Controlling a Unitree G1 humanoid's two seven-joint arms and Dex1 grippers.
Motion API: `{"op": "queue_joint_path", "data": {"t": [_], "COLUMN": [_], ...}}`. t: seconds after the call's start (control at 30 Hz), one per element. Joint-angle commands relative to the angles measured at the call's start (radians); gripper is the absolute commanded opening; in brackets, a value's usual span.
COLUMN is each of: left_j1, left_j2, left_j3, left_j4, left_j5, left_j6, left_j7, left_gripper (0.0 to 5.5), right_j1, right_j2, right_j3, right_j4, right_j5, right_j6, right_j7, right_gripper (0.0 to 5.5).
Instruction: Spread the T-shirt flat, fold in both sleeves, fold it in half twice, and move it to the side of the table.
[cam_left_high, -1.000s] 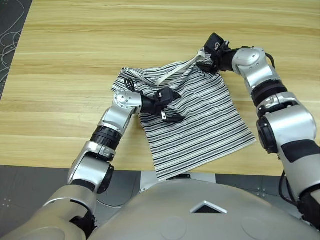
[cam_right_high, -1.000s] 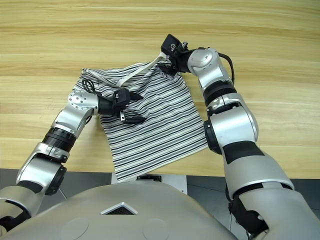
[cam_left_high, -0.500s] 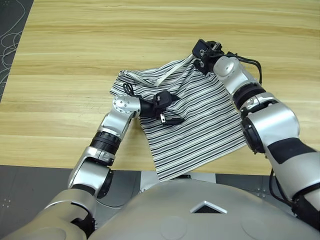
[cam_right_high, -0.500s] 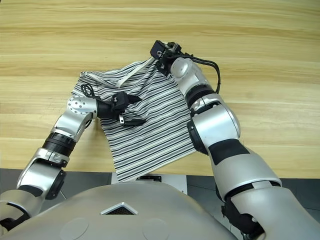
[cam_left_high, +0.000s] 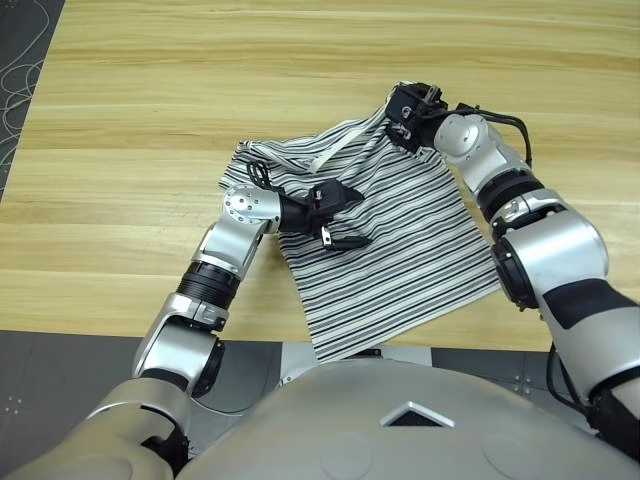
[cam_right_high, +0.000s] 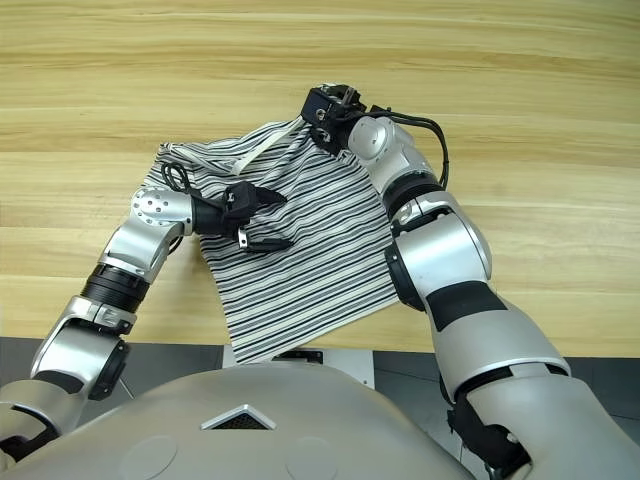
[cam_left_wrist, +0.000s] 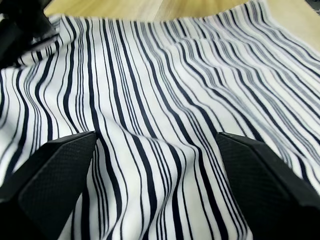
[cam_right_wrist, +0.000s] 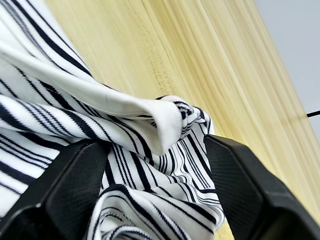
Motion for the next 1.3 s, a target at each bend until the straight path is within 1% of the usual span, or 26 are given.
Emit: {"op": "queue_joint_path", "data": {"t": [0.03,0.33,0.5,0.67,0.83,1.07,1.3], "left_j1": [0.032,0.042,0.013,-0.053,-0.131,-0.203,-0.235], "left_j2": [0.040,0.058,0.056,0.049,0.044,0.028,0.013], "left_j3": [0.015,0.047,0.091,0.147,0.186,0.207,0.223], "left_j4": [-0.069,-0.141,-0.087,0.032,0.256,0.464,0.535], "left_j5": [-0.013,-0.041,-0.048,-0.050,-0.033,-0.013,-0.003], "left_j6": [0.024,0.054,0.045,0.007,-0.064,-0.153,-0.189], "left_j7": [-0.016,0.004,0.020,0.054,0.074,0.074,0.071], "left_gripper": [4.41,4.41,4.41,4.41,4.41,4.41,4.41], "right_j1": [0.021,0.020,0.044,0.084,0.238,0.477,0.596], "right_j2": [-0.022,-0.065,-0.091,-0.111,-0.136,-0.172,-0.211], "right_j3": [0.021,0.021,0.012,-0.002,0.007,0.028,0.064], "right_j4": [-0.014,-0.076,-0.113,-0.211,-0.411,-0.770,-0.883], "right_j5": [-0.020,-0.010,0.000,0.025,0.048,0.055,0.040], "right_j6": [-0.017,-0.059,-0.078,-0.097,-0.081,0.038,0.105], "right_j7": [0.025,0.059,0.061,0.090,0.160,0.251,0.281], "right_gripper": [3.46,3.46,3.46,3.46,3.46,3.46,3.46]}}
